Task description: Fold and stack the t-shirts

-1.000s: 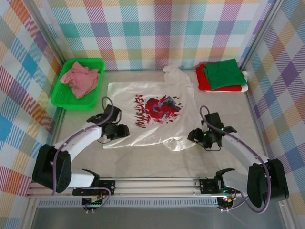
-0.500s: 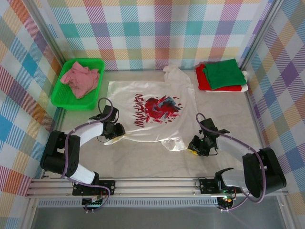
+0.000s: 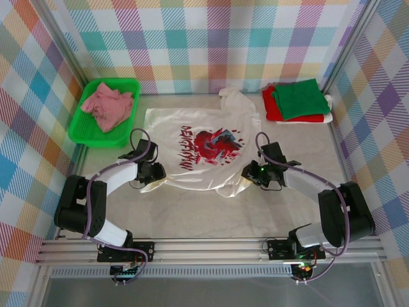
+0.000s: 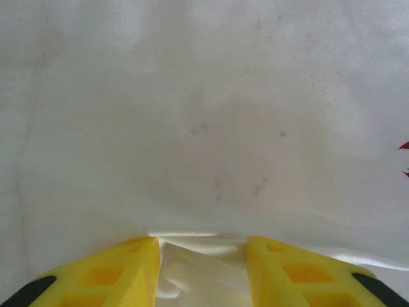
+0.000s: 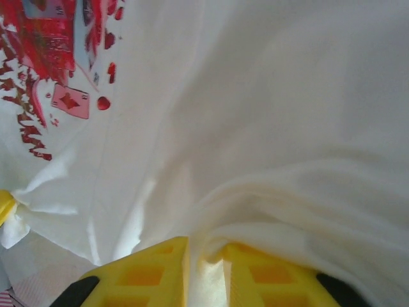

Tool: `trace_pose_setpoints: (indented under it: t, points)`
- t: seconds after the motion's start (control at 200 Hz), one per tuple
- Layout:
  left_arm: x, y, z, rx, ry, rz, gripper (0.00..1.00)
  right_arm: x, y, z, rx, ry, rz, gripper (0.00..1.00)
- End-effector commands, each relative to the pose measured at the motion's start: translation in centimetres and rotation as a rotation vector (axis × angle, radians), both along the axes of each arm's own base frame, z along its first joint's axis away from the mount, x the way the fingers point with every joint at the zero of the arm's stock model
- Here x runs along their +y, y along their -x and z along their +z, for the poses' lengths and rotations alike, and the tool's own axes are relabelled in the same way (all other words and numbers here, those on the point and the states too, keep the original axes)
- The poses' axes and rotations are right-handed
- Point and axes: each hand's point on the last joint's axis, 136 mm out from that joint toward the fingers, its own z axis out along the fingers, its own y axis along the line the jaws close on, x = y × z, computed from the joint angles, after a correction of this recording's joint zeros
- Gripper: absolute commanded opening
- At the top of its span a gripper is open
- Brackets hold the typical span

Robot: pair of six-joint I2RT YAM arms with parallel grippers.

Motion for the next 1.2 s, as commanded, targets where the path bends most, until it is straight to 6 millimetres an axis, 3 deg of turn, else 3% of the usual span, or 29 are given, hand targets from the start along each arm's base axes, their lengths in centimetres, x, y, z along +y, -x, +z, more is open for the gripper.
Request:
trace_pose_setpoints:
  t: [0.0,0.08,0.205,0.42,0.52,0.665,0.845,0.915,0.945,1.06,1.195]
  points:
    - [0.4,-0.1,0.4,-0.012,-0.008,0.005,0.41,0.8,-1.0,0.7,-0.043,-0.018,0.019,0.18]
    - [0.5,-0.2,0.8,-0.023,-0.013,0.002,0.41,0.6,-1.1,0.5,-0.054,-0.004,0.016,0.07]
    - [0.6,-0.6,1.0,-0.037,-0.023,0.004,0.41,0.5,-2.0,1.5,-0.089,0.016,0.017,0.0]
    - [0.4,-1.2,1.7,-0.057,-0.012,0.006,0.41,1.4,-4.8,4.2,-0.162,0.028,0.052,0.0]
    - [0.2,-1.7,2.3,-0.074,-0.004,0.007,0.41,2.3,-6.7,5.7,-0.201,0.03,0.062,0.0]
    - [0.2,-2.7,3.1,-0.106,-0.003,0.012,0.41,3.4,-10.5,6.3,-0.212,0.05,0.058,0.0]
    - [0.0,-3.7,3.6,-0.117,0.004,0.012,0.42,5.1,-15.5,4.2,-0.171,0.094,0.068,0.0]
    - [0.0,-3.8,3.7,-0.121,0.004,0.012,0.42,5.9,-16.7,3.7,-0.149,0.086,0.084,0.24]
    - [0.0,-3.8,3.8,-0.122,0.005,0.011,0.42,6.1,-17.0,3.8,-0.144,0.08,0.086,0.3]
    - [0.3,-3.2,3.6,-0.107,-0.006,0.012,0.43,6.2,-16.3,5.5,-0.166,0.065,0.108,0.41]
    - [1.0,-2.4,3.5,-0.103,-0.018,0.027,0.43,4.9,-13.1,8.0,-0.207,0.071,0.135,0.48]
